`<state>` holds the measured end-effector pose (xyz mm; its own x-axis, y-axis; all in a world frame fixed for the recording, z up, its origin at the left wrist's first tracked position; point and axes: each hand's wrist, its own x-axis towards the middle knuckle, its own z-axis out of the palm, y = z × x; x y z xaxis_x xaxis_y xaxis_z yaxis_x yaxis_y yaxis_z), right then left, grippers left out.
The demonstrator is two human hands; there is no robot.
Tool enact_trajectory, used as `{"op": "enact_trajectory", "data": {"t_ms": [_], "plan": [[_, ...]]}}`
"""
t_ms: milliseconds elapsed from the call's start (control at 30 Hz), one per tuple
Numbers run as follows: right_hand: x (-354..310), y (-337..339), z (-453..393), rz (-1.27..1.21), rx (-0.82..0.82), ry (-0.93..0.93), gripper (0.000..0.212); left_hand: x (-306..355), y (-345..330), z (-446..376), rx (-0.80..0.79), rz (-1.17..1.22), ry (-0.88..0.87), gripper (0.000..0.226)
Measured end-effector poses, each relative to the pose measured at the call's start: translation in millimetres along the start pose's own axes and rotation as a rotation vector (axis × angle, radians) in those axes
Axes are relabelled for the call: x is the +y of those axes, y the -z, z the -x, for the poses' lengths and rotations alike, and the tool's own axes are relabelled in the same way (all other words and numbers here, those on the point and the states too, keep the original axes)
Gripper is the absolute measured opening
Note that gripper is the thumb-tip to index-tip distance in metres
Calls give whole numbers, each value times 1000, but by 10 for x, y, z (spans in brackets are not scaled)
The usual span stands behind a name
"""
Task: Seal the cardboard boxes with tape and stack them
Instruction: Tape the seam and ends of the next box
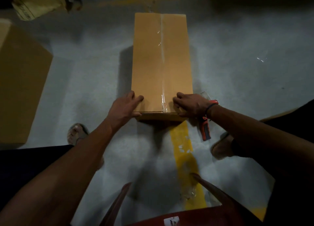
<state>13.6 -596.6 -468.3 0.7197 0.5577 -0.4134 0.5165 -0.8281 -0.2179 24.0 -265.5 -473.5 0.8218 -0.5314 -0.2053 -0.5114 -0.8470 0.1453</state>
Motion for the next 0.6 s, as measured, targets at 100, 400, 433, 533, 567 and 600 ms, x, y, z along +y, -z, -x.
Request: {"op": "enact_trajectory", "data": {"t_ms": [100, 400, 433, 533, 567, 600], "plan": [[36, 35, -32, -32, -60, 37, 42, -108, -3, 65, -80, 99, 78, 75], [124, 153, -114, 96, -245, 152, 79, -282, -23, -89, -205, 214, -41, 75], [128, 148, -132, 117, -252, 162, 83, -299, -24, -115, -214, 197, -52, 76], [179, 144, -193, 193, -264, 179, 86, -329, -16, -157, -234, 144, -91, 80], [208, 124, -215, 229, -276, 203, 87, -340, -12, -165, -241, 124, -102, 81], [224, 108, -228, 255, -293, 224, 87, -356, -6, -171, -253, 106, -114, 81]]}}
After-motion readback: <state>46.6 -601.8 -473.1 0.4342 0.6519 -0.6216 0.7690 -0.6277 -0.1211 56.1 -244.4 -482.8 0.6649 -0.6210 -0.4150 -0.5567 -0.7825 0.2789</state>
